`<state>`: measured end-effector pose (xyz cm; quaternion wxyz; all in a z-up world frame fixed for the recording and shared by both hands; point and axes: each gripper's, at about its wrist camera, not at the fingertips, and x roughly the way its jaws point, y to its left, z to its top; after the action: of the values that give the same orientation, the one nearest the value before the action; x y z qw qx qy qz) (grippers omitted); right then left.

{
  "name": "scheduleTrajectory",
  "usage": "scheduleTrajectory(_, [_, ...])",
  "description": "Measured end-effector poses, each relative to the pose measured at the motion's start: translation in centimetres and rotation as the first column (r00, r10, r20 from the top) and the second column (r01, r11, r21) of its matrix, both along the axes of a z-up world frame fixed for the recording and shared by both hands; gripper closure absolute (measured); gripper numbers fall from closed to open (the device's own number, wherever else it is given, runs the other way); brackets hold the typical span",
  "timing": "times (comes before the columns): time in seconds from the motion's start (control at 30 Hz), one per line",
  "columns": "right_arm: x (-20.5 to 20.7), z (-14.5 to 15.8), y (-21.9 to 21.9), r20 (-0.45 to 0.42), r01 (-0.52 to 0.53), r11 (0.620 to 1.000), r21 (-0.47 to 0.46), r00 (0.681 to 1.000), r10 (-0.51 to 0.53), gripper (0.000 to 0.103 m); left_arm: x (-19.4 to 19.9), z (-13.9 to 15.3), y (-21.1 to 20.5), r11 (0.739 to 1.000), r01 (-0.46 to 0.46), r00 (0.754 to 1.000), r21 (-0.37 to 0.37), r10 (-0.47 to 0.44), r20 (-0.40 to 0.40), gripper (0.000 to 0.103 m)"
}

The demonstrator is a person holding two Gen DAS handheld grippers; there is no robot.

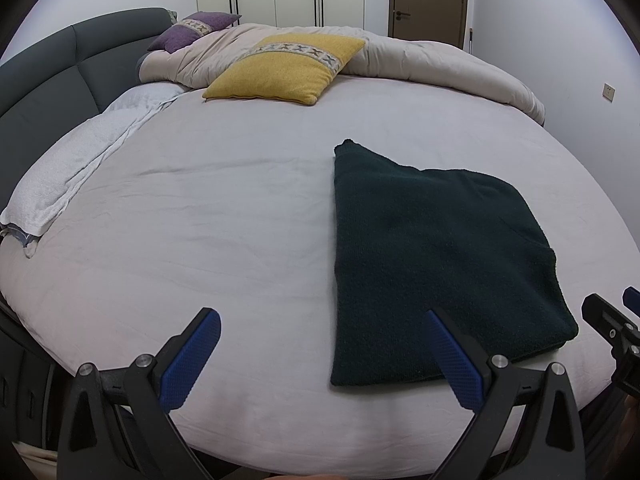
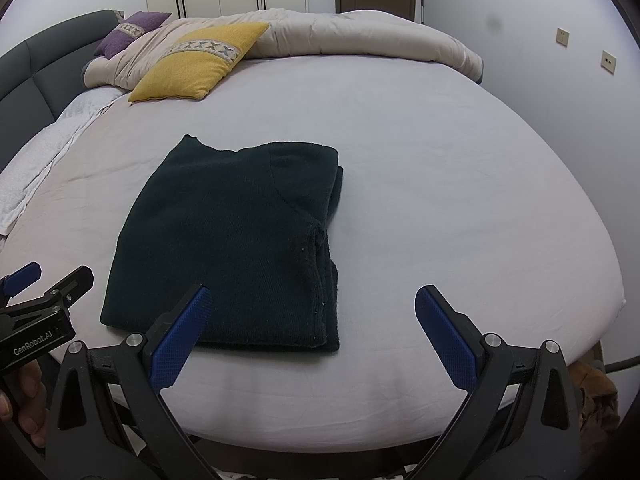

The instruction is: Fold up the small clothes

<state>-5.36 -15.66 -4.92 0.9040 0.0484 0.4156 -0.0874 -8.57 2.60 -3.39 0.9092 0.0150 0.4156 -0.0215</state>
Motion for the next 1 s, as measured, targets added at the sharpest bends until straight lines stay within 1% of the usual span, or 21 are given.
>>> scheduleTrajectory(1.0, [0.08, -0.05, -0.06, -0.001, -0.001, 1.0, 0.002, 1.0, 0.001, 0.0, -0.19, -0.17, -0.13, 1.0, 0.0, 1.0, 0.0, 0.0, -0.005, 0.0])
